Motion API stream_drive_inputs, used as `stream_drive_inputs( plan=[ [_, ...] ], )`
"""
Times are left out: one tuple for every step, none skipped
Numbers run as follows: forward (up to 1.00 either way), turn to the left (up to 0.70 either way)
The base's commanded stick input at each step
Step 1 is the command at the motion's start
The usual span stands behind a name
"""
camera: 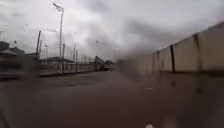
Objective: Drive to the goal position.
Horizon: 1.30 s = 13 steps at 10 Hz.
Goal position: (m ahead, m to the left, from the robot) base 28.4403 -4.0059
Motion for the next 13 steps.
stream_drive_inputs(
  plan=[
    [0.50, 0.02],
    [0.50, 0.02],
    [0.50, 0.02],
    [0.50, 0.02],
    [0.50, 0.02],
    [0.50, 0.02],
    [0.50, 0.02],
    [0.50, 0.02],
    [0.50, 0.02],
    [0.50, 0.02],
    [0.50, 0.02],
    [0.50, 0.02],
    [0.50, 0.02]
  ],
)
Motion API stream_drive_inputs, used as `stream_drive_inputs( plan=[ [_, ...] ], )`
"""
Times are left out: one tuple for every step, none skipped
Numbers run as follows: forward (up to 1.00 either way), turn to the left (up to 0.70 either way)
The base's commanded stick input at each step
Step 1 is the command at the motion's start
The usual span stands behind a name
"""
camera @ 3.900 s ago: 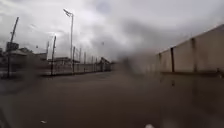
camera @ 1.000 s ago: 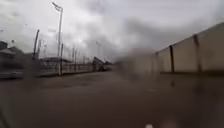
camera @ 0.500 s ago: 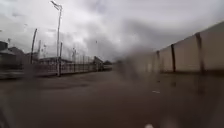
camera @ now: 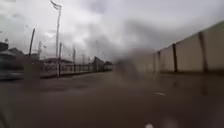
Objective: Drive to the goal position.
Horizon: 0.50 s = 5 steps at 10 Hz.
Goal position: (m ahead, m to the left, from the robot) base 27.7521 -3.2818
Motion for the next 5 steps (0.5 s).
stream_drive_inputs(
  plan=[
    [0.50, 0.02],
    [0.50, 0.02],
    [0.50, 0.02],
    [0.50, 0.02],
    [0.50, 0.02]
  ],
)
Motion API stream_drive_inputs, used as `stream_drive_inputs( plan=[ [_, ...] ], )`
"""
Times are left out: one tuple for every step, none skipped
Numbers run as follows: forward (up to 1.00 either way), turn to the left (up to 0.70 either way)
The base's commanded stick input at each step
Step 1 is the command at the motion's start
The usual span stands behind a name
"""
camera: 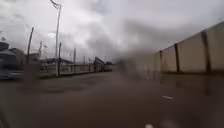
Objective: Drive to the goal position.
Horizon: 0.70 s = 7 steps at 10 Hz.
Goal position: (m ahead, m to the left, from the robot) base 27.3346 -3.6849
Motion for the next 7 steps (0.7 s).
stream_drive_inputs(
  plan=[
    [0.50, 0.02],
    [0.50, 0.02],
    [0.50, 0.02],
    [0.50, 0.02],
    [0.50, 0.02],
    [0.50, 0.02],
    [0.50, 0.02]
  ],
)
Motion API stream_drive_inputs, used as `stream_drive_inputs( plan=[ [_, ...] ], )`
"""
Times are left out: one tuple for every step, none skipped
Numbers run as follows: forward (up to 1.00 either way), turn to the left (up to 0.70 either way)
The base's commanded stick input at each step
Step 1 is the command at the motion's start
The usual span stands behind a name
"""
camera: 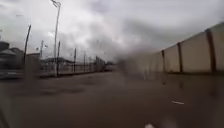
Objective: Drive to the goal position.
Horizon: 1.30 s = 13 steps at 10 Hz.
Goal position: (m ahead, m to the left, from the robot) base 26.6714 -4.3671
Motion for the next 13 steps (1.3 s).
stream_drive_inputs(
  plan=[
    [0.50, 0.02],
    [0.50, 0.02],
    [0.50, 0.02],
    [0.50, 0.02],
    [0.50, 0.02],
    [0.50, 0.02],
    [0.50, 0.02],
    [0.50, 0.02],
    [0.50, 0.02],
    [0.50, 0.02],
    [0.50, 0.02],
    [0.50, 0.02],
    [0.50, 0.02]
  ],
)
